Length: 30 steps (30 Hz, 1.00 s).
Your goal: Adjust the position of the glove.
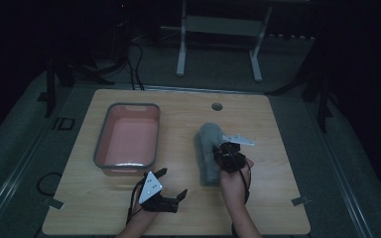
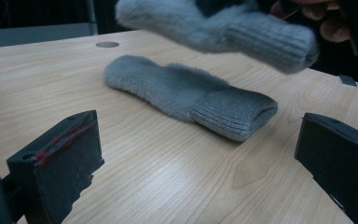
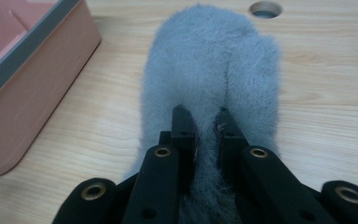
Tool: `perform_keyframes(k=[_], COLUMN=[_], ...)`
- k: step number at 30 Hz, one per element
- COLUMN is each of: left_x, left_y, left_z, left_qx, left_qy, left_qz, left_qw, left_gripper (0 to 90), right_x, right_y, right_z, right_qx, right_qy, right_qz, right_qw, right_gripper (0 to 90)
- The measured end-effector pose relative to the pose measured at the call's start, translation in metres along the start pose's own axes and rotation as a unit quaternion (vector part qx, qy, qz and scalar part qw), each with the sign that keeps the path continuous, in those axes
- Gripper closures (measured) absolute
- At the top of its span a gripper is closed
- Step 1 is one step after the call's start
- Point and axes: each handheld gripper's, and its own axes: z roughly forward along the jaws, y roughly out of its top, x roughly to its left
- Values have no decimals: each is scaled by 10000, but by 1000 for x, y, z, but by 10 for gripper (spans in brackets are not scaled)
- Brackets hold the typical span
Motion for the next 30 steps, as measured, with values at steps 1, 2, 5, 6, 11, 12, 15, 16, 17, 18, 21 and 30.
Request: perform_keyframes(k=[1, 2, 5, 6, 11, 12, 15, 16, 17, 18, 21, 30], left_x=[0, 0, 0, 0, 0, 0, 0, 0, 0, 0, 0, 1], left_y=[0, 0, 0, 0, 0, 0, 0, 0, 0, 0, 0, 0], left_z=[0, 0, 0, 0, 0, 0, 0, 0, 0, 0, 0, 0], left_qx=[2, 3, 8, 11, 6, 6, 5, 2, 4, 9, 12, 11], left_qy=[3, 5, 7, 2, -16, -20, -16, -16, -16, -17, -15, 7], left_qz=[3, 0, 6, 11, 2, 4, 6, 4, 2, 1, -2, -29], left_qw=[10000, 10000, 10000, 10000, 10000, 10000, 10000, 10000, 10000, 10000, 10000, 10000], left_gripper=[8, 8, 8, 8, 8, 9, 8, 8, 8, 8, 8, 9], right_x=[6, 8, 14, 15, 11, 10, 8, 7, 7, 6, 3, 0], right_y=[-1, -1, -4, -5, -16, -18, -23, -24, -25, -26, -27, -21], right_z=[7, 9, 19, 22, 33, 35, 40, 42, 44, 46, 48, 38], right_qx=[51, 65, 112, 148, 339, 367, 409, 427, 466, 512, 554, 434], right_qy=[32, 34, 18, -20, -146, -159, -178, -190, -169, -131, -6, 193], right_qz=[3, 12, -18, -44, -105, -74, -138, -124, -133, -154, -23, -15], right_qw=[10000, 10000, 9999, 9999, 9993, 9992, 9989, 9988, 9987, 9985, 9985, 9989], right_gripper=[820, 820, 820, 820, 818, 817, 810, 802, 792, 782, 759, 635])
